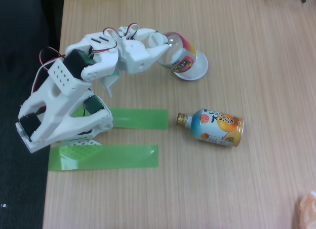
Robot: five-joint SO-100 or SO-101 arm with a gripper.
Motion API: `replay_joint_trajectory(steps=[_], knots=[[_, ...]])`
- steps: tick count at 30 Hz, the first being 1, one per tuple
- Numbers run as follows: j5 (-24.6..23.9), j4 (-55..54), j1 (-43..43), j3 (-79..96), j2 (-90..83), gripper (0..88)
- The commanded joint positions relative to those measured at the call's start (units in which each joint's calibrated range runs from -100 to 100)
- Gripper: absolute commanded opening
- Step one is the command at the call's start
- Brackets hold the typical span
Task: Pick up the plastic bottle and stand it up on the white place
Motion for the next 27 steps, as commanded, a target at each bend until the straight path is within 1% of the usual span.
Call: replay_joint_trajectory(steps=[1, 14, 21, 27], knots=[[-0.1, -0.2, -0.3, -2.7, -0.4, 18.4], [-0.1, -0.2, -0.4, -3.6, -0.4, 18.4], [-0.2, -0.2, -4.4, -3.6, -0.4, 18.4], [-0.2, -0.9, -4.6, -3.6, -0.4, 18.4]])
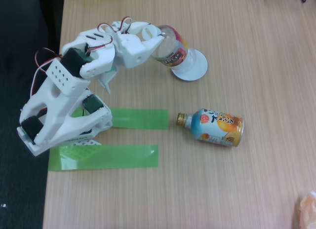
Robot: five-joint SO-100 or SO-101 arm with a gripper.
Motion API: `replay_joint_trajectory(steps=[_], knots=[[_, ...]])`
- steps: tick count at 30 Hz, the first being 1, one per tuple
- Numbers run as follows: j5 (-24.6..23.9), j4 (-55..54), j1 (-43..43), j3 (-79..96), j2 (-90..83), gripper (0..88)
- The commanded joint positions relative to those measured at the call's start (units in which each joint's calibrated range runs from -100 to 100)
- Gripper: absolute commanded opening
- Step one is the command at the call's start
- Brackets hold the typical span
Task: Pick up the plastic bottle and stand it up on the white place
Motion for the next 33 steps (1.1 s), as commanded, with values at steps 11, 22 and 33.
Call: replay_joint_trajectory(steps=[11, 22, 33], knots=[[-0.2, -1.1, 0.4, -1.9, -0.3, 18.4], [-0.2, -7.1, 0.5, 0.4, 0.4, 18.4], [-0.2, -7.0, 0.5, 0.4, -0.1, 18.4]])
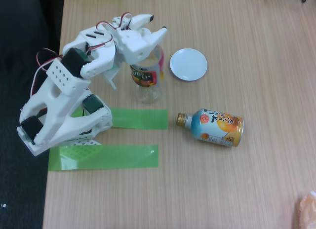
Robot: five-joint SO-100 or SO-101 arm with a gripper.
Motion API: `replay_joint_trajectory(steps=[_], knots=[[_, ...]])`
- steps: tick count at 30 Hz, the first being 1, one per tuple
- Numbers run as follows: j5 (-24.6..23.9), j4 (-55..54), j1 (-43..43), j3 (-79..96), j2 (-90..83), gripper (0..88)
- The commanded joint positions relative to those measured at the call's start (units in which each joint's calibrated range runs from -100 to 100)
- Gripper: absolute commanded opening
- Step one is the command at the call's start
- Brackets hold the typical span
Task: Pick up the plastic bottle and stand it up on the white place
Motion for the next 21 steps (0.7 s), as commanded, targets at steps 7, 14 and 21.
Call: replay_joint_trajectory(steps=[7, 14, 21], knots=[[-0.2, -0.1, 0.4, -0.1, -0.5, 18.4], [-0.2, -0.1, 2.6, 1.1, -0.5, 18.4], [-0.2, -0.1, 4.8, 1.3, -0.6, 26.4]])
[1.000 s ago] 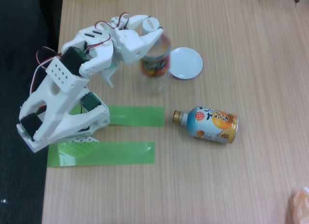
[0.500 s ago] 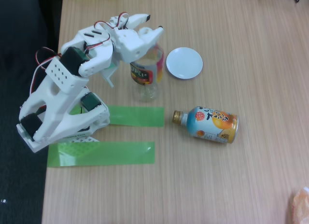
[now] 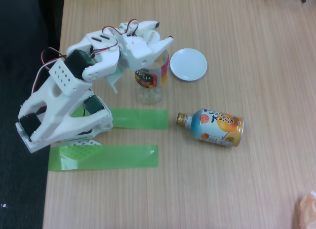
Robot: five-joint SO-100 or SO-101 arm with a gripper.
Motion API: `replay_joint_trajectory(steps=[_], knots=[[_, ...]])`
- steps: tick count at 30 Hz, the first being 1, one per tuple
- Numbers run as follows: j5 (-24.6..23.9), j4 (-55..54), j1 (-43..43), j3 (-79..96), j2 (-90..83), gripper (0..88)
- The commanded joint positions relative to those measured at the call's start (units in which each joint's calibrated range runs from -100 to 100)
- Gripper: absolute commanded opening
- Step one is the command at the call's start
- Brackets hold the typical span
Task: Pick up the plastic bottle and stand it up on the white place
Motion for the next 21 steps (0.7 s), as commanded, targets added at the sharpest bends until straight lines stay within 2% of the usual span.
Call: replay_joint_trajectory(steps=[1, 9, 15, 21], knots=[[-0.2, -0.1, 0.5, -0.3, -0.4, 27.3], [-0.2, 0.1, 0.5, 0.0, -0.4, 27.3], [-0.2, 6.2, 0.5, -0.6, -0.4, 27.1], [-0.2, 6.2, 0.6, -0.7, -0.4, 27.1]])
